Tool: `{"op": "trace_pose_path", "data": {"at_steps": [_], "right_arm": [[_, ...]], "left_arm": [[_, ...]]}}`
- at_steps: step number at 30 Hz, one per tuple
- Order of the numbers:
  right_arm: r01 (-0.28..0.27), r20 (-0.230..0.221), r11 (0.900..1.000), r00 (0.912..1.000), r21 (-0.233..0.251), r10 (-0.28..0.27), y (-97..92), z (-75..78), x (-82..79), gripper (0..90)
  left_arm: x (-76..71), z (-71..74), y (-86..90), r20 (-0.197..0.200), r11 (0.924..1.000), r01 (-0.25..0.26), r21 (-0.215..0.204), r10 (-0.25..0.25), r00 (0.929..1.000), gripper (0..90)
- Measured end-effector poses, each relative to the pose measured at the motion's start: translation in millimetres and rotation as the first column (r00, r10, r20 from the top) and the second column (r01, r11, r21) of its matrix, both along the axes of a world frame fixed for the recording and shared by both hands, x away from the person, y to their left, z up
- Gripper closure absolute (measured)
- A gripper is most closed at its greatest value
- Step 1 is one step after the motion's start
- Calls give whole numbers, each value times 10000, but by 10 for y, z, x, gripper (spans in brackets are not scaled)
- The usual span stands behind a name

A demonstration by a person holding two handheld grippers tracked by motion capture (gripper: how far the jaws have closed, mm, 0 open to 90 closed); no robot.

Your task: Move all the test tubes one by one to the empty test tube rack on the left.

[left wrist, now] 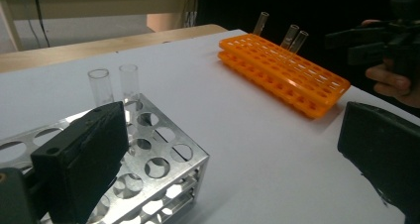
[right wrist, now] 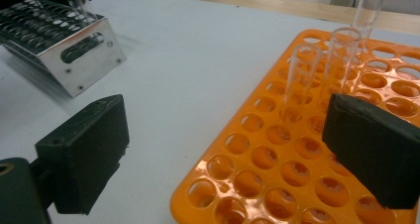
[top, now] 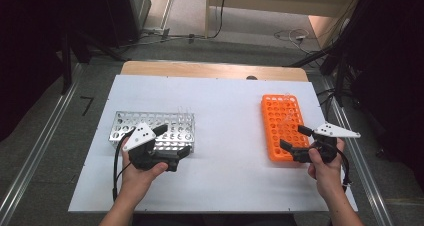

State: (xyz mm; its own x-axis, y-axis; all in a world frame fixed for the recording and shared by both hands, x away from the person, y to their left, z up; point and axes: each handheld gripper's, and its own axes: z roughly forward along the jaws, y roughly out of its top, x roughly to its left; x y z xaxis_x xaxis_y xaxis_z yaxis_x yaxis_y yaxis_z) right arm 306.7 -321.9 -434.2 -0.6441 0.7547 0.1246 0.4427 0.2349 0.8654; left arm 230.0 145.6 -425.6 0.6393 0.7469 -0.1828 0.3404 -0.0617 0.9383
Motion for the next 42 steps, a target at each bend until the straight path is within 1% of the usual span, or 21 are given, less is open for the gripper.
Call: {"op": "trace_pose_path", "data": {"at_steps": [2,4,5,7,8,9,10,13,15,18,19,22,27,31,35,37,41,42], "right_arm": [[39,-194,10000,9998,57,-38,-9,-14,57,50],[-24,-329,9999,9995,148,28,-10,-31,116,78],[7,-376,9999,9993,127,-2,-4,-39,141,118],[131,-483,9999,9988,66,-127,21,-54,185,152],[182,-502,9998,9986,-29,-183,35,-63,208,181],[298,-553,9995,9980,-101,-303,52,-71,229,224],[371,-628,9992,9973,-175,-382,66,-80,254,261],[947,-996,9947,9902,-404,-983,110,-104,339,376],[1214,-1199,9908,9845,-605,-1279,129,-123,401,426],[1322,-1405,9876,9797,-842,-1431,150,-149,479,500],[1375,-1467,9860,9777,-946,-1504,160,-158,499,516],[1499,-1619,9830,9728,-1057,-1658,184,-179,544,558],[1647,-1645,9778,9689,-1294,-1850,224,-185,580,604],[1808,-1585,9699,9655,-1634,-2067,264,-186,607,622],[1964,-1523,9631,9623,-1841,-2253,282,-188,631,662],[2004,-1444,9589,9621,-2009,-2313,299,-187,629,698],[2140,-1341,9549,9604,-2056,-2441,293,-186,627,731],[2167,-1379,9563,9595,-1960,-2457,287,-184,624,733]], "left_arm": [[-36,-16,-9,15,9998,219,1,-219,9998,0],[-61,-30,-9,6,9996,278,57,-278,9996,0],[-68,-36,-4,4,9996,287,41,-287,9996,0],[-78,-46,3,-24,9997,258,5,-258,9997,0],[-82,-50,10,-31,9997,238,65,-238,9997,0],[-86,-55,14,-44,9997,244,87,-244,9997,0],[-88,-62,14,-53,9998,218,20,-218,9997,0],[-89,-77,16,-89,9998,180,69,-179,9998,0],[-84,-89,13,-121,9999,142,9,-142,9998,0],[-82,-94,1,-118,9998,191,13,-191,9997,0],[-83,-94,-4,-104,9998,193,31,-192,9998,0],[-86,-98,-15,-119,9997,211,80,-211,9997,0],[-81,-100,-20,-128,9997,212,89,-211,9997,0],[-82,-100,-25,-123,9997,224,81,-223,9997,0],[-85,-99,-29,-134,9996,247,120,-245,9996,0],[-84,-100,-30,-140,9996,256,133,-254,9996,0],[-85,-100,-34,-138,9995,274,136,-272,9995,0],[-86,-99,-35,-121,9995,273,153,-271,9996,0]]}}
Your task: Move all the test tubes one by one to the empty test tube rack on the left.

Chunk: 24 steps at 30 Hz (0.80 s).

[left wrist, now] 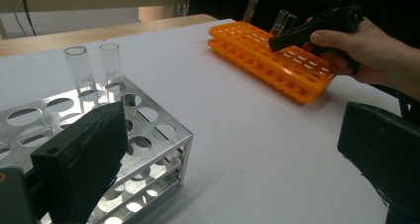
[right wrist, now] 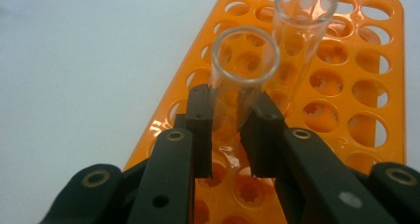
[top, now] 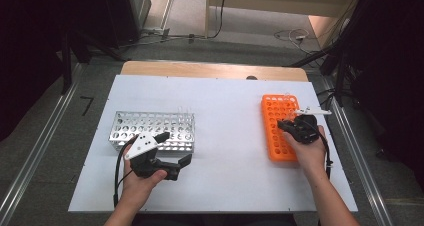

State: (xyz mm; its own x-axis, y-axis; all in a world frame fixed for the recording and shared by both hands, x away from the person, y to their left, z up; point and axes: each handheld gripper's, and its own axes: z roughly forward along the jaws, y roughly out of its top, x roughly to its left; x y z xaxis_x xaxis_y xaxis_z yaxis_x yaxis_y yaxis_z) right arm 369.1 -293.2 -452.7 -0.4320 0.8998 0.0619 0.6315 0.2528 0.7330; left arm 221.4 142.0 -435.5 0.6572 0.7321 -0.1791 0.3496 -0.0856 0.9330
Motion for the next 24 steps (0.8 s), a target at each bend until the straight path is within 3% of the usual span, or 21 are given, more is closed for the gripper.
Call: {"op": "trace_pose_path", "data": {"at_steps": [11,16,24], "right_arm": [[-229,957,9988,9952,435,186,-95,133,-132,736],[-572,1282,9953,9906,781,469,-127,240,-234,737],[-1366,1670,9873,9784,808,1217,-45,357,-431,737]], "left_arm": [[1,5,-20,90,10000,-13,7,13,10000,0],[-6,15,-36,123,10000,13,21,-13,9999,0],[-12,27,-61,149,10000,53,4,-53,9999,0]]}}
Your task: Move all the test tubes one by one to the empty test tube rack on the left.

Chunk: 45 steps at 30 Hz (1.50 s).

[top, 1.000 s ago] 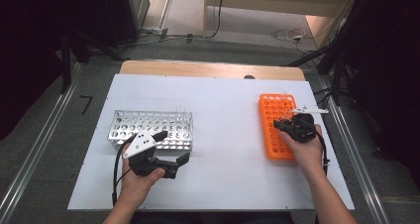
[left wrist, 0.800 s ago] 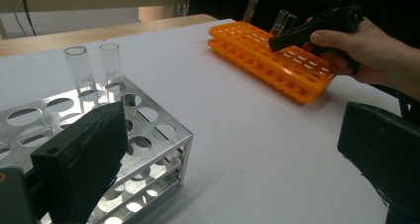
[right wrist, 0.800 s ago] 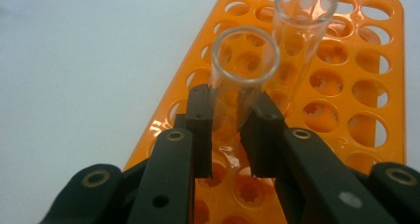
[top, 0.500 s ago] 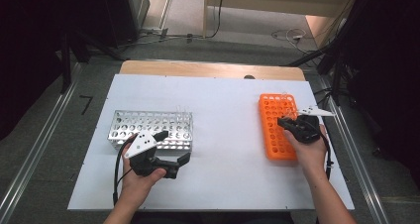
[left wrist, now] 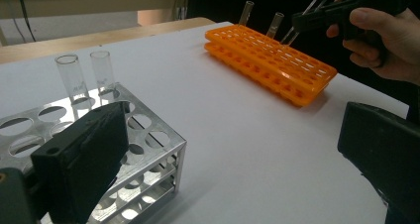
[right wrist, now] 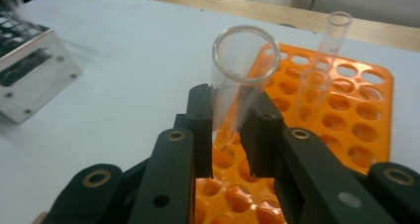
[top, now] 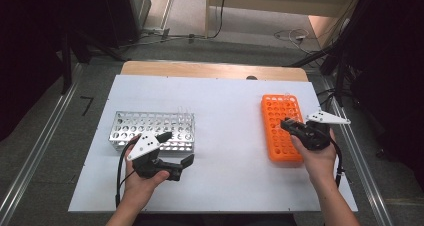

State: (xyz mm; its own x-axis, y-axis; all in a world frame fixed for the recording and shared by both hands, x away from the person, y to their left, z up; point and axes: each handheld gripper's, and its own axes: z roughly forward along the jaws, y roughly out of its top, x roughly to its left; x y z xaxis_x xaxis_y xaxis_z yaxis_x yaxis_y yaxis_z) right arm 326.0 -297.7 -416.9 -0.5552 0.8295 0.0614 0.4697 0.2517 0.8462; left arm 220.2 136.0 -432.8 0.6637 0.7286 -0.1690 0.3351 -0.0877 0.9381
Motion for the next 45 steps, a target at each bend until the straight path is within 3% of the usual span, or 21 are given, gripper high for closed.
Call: {"op": "trace_pose_path", "data": {"at_steps": [6,13,24,33,38,45], "right_arm": [[-909,159,9956,9958,213,905,150,24,-181,737],[-1949,179,9799,9808,428,1943,356,88,-355,737],[-3253,10,9456,9456,71,3253,752,33,-558,737],[-4113,-193,9114,9114,-111,4111,1013,-25,-678,738],[-4449,-272,8953,8955,-219,4443,1124,-59,-728,738],[-4805,-403,8763,8768,-349,4792,1267,-108,-784,738]], "left_arm": [[8,16,-40,69,10000,79,-38,-78,9999,0],[2,44,-119,113,9988,476,63,-477,9988,0],[-4,105,-261,246,9955,951,-39,-949,9952,0],[-22,145,-350,296,9926,1212,-78,-1209,9922,12],[-42,164,-443,319,9904,1379,-59,-1376,9900,58],[-82,169,-600,335,9880,1539,107,-1541,9875,201]]}}
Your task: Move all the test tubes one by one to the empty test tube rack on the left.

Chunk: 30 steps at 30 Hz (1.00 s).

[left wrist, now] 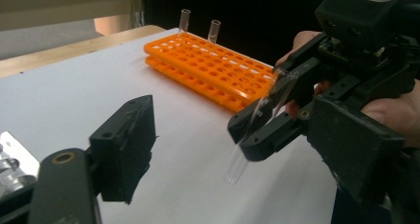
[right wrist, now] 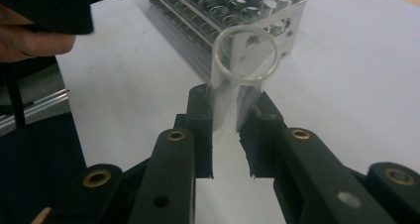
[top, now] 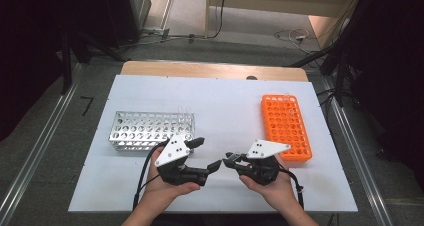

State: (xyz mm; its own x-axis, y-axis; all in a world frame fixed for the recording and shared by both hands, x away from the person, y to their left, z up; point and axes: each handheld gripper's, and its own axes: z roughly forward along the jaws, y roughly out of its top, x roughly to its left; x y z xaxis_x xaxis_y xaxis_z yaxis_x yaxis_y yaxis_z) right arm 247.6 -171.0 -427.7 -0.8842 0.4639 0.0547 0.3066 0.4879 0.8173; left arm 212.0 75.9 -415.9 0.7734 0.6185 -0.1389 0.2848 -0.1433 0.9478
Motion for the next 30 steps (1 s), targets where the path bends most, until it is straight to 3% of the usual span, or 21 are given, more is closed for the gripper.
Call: {"op": "trace_pose_path", "data": {"at_steps": [9,20,30], "right_arm": [[-401,-9,9991,9992,-155,401,130,-24,-57,738],[-739,-4,9970,9973,-225,739,229,-18,-125,738],[-882,-13,9959,9961,-194,882,251,8,-150,738]], "left_arm": [[-37,-26,-153,13,9989,432,171,-432,9991,384],[-75,-38,-216,211,9950,973,210,-977,9950,632],[-90,-47,-243,366,9929,1129,370,-1143,9928,714]]}}
